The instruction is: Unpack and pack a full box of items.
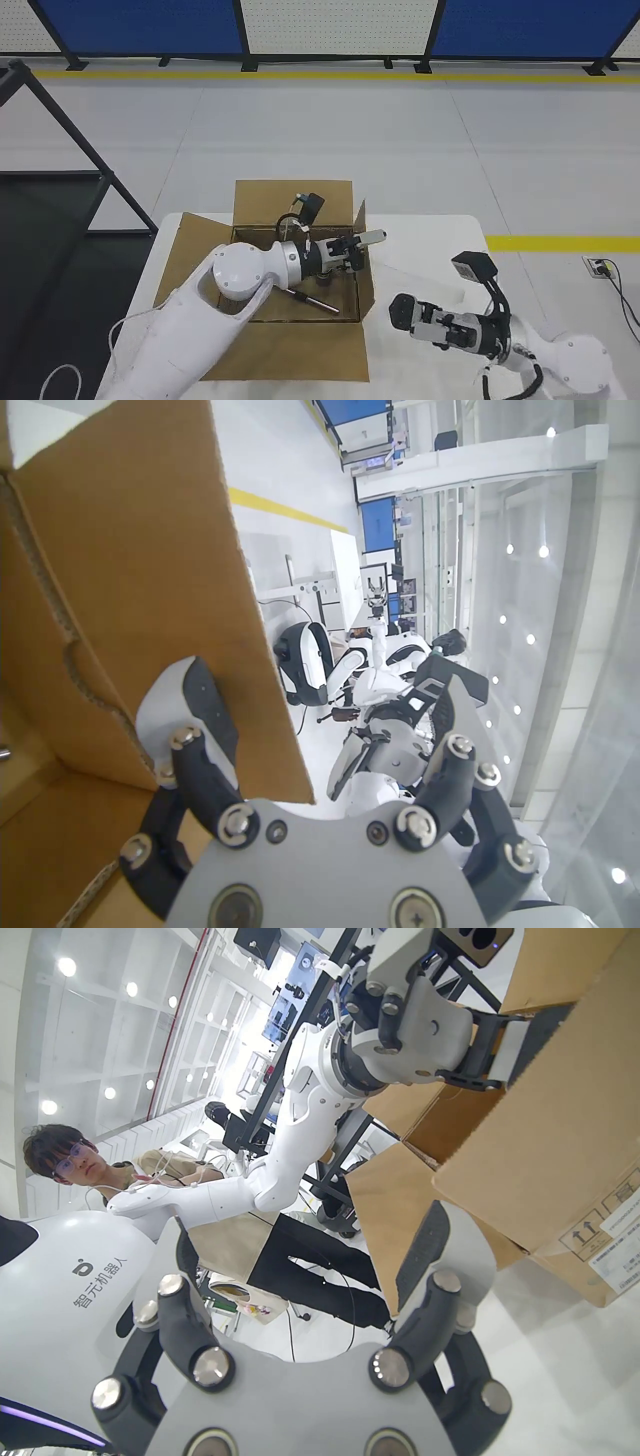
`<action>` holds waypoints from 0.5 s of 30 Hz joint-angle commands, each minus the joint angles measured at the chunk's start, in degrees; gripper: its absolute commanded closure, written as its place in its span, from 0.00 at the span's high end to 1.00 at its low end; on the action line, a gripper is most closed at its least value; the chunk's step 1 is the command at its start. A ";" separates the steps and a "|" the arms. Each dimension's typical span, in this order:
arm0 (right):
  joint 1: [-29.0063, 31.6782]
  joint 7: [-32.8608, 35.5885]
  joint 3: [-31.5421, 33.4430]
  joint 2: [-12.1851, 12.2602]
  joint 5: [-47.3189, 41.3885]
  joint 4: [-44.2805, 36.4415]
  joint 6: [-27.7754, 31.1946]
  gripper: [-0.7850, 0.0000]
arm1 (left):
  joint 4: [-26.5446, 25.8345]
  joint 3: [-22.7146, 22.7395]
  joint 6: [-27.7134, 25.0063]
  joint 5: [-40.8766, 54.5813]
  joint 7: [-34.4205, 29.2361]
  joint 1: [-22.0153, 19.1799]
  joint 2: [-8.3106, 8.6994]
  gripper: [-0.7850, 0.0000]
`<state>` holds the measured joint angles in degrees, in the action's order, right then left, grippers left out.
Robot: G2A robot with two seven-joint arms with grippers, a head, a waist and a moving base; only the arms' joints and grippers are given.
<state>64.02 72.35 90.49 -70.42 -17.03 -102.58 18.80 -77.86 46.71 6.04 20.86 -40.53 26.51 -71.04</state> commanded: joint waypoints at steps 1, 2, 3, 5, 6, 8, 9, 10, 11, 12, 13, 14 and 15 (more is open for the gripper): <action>-0.09 -1.11 -0.20 0.18 1.03 -0.15 -0.61 1.00 | 2.14 -1.94 -0.23 0.66 0.55 -1.53 -1.06 1.00; -0.22 -1.42 -0.35 0.26 1.34 -0.09 -0.82 1.00 | 3.04 -2.81 -0.30 0.96 0.54 -2.16 -1.56 1.00; -0.37 -1.66 -0.51 0.34 1.45 -0.03 -0.89 1.00 | 4.04 -3.52 -0.43 1.16 0.77 -2.75 -2.02 1.00; -0.66 -1.97 -0.65 0.52 1.39 0.18 -1.10 1.00 | 5.85 -4.75 -0.74 1.55 1.06 -3.81 -2.90 1.00; -0.81 -2.12 -0.64 0.62 1.39 0.27 -1.15 1.00 | 6.69 -5.29 -0.89 1.73 1.05 -4.26 -3.31 1.00; -1.11 -2.29 -0.63 0.83 1.69 0.64 -1.63 1.00 | 8.21 -6.14 -1.22 2.01 1.08 -4.96 -4.03 1.00; -1.35 -2.40 -0.74 0.93 1.83 0.82 -1.94 1.00 | 8.83 -6.46 -1.39 2.13 1.00 -5.25 -4.35 1.00; -1.62 -2.56 -0.85 1.02 2.18 1.15 -2.28 1.00 | 9.42 -6.71 -1.56 2.25 0.94 -5.50 -4.64 1.00; -1.96 -2.81 -1.04 1.11 2.67 1.47 -2.67 1.00 | 9.95 -6.94 -1.62 2.38 0.76 -5.71 -4.90 1.00; -2.33 -3.08 -1.31 1.20 3.31 1.81 -3.08 1.00 | 10.43 -7.12 -1.74 2.42 0.65 -5.91 -5.15 1.00; -2.72 -3.27 -1.72 1.27 3.82 2.18 -3.54 1.00 | 10.90 -7.30 -1.78 2.38 0.57 -6.08 -5.38 1.00; -3.07 -3.55 -2.06 1.34 4.37 2.66 -4.01 1.00 | 11.37 -7.43 -1.81 2.32 0.45 -6.27 -5.59 1.00; -3.38 -3.72 -2.39 1.44 5.36 3.09 -4.67 1.00 | 11.83 -7.50 -1.91 2.24 0.38 -6.46 -5.79 1.00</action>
<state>60.97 68.83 88.44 -69.07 -12.58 -99.96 14.79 -66.55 39.30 4.22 23.22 -40.08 20.26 -76.62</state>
